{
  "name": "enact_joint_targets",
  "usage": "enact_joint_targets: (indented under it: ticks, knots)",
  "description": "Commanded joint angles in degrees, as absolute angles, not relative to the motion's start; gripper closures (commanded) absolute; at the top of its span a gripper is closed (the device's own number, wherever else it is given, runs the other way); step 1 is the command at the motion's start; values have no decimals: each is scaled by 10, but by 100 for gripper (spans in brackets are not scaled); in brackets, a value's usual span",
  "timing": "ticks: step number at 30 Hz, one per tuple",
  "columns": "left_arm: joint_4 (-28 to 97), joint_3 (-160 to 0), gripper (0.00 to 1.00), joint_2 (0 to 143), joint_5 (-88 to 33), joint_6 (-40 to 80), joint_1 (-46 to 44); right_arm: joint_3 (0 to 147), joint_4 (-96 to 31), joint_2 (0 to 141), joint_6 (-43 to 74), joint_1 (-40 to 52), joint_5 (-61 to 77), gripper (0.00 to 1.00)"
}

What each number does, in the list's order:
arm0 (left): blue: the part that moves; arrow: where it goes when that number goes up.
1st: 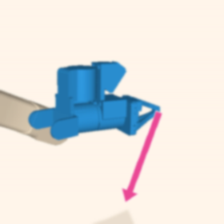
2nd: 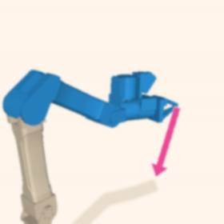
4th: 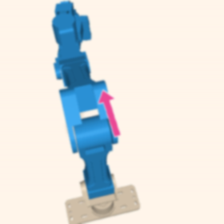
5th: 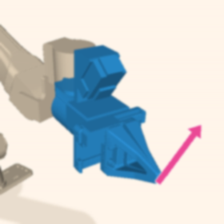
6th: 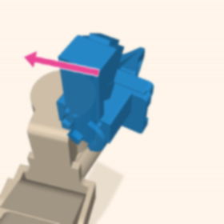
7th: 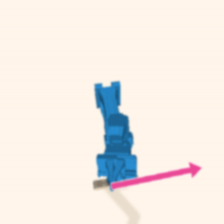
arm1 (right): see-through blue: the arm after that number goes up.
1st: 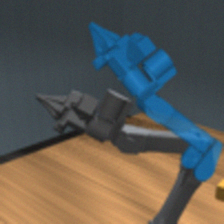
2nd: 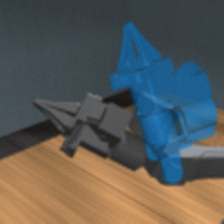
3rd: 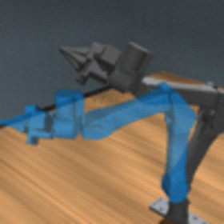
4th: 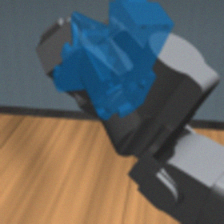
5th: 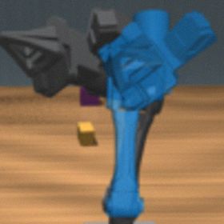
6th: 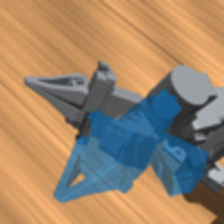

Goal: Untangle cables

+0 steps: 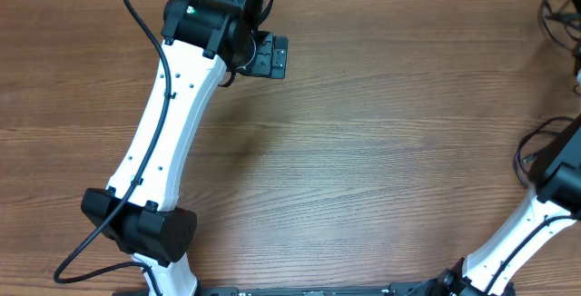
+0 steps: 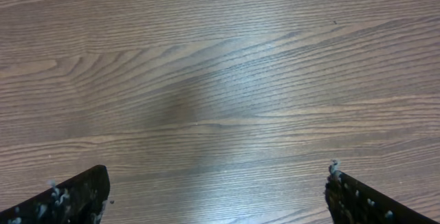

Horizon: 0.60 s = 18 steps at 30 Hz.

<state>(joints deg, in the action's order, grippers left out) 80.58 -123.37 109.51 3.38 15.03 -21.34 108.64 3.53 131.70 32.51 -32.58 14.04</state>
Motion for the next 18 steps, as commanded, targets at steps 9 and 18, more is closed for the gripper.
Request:
enact_joint_targets:
  ticks: [9,18]
  knots:
    - [789,-1241,0,1094,29,184,-212,1088,62,1427,250,-362,54,96]
    - [793,-1241,0,1094,29,184,-214,1088,40,1477,250,-363,56,96]
